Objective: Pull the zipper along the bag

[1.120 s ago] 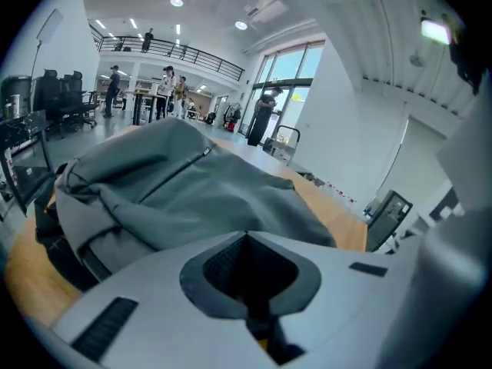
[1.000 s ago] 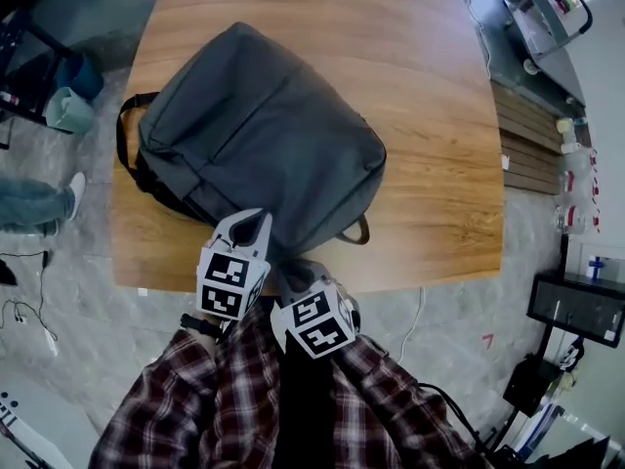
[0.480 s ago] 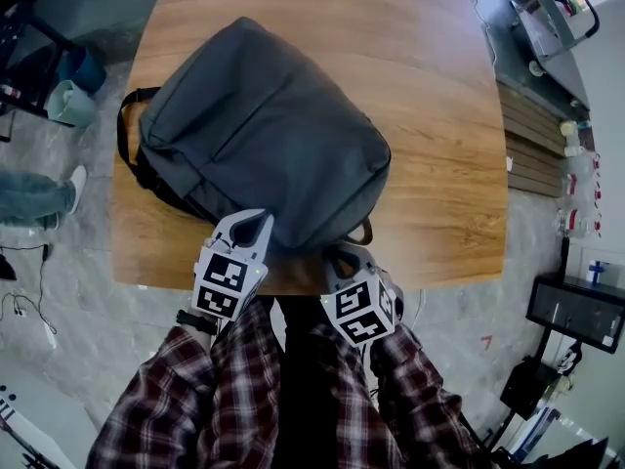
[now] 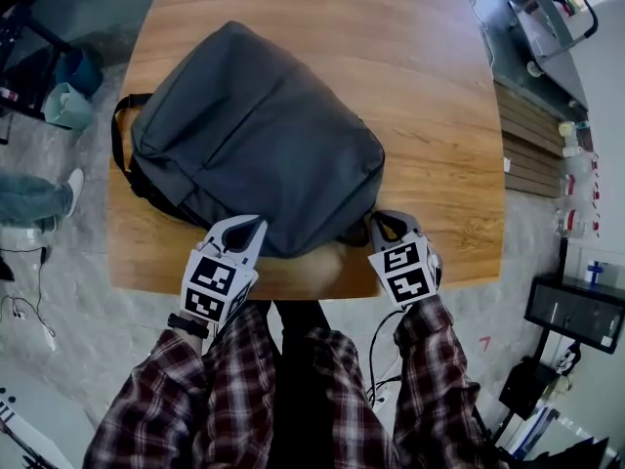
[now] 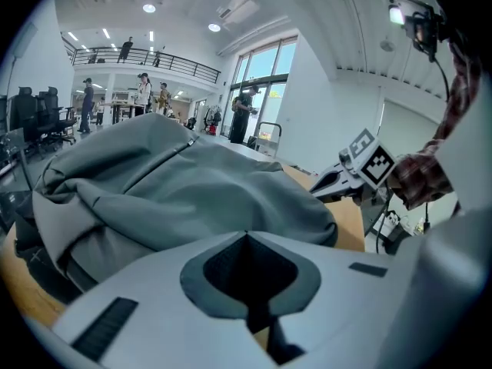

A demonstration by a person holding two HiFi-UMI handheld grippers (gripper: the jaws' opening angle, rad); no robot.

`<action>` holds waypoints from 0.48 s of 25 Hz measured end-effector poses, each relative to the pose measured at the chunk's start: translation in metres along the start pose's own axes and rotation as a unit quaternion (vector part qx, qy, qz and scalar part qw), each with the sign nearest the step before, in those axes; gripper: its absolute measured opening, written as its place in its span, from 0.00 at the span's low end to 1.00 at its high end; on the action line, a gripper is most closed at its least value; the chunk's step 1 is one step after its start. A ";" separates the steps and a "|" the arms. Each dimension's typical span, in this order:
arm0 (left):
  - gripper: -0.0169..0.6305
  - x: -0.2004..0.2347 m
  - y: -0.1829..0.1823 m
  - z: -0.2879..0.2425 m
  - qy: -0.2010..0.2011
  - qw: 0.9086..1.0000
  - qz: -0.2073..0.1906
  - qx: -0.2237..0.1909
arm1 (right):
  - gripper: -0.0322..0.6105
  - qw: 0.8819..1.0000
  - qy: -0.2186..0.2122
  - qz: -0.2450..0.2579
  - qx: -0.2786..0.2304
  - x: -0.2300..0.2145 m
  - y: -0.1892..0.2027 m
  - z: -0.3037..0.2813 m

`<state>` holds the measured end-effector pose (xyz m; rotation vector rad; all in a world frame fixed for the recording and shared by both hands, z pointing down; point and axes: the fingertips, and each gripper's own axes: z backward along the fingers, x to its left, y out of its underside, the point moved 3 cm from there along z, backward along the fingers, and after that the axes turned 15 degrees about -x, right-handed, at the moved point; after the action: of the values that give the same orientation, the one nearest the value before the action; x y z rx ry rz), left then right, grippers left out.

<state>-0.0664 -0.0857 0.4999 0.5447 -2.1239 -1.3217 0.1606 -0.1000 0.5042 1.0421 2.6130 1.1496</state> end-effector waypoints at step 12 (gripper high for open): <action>0.04 0.019 -0.009 -0.012 0.055 0.989 -0.128 0.054 | 0.07 0.993 -0.032 -0.114 -0.006 0.047 0.011 0.024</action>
<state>-0.0719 -0.1091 0.5011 0.9400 -2.0948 -1.2818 0.1394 -0.0507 0.5029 0.7406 2.5881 1.0594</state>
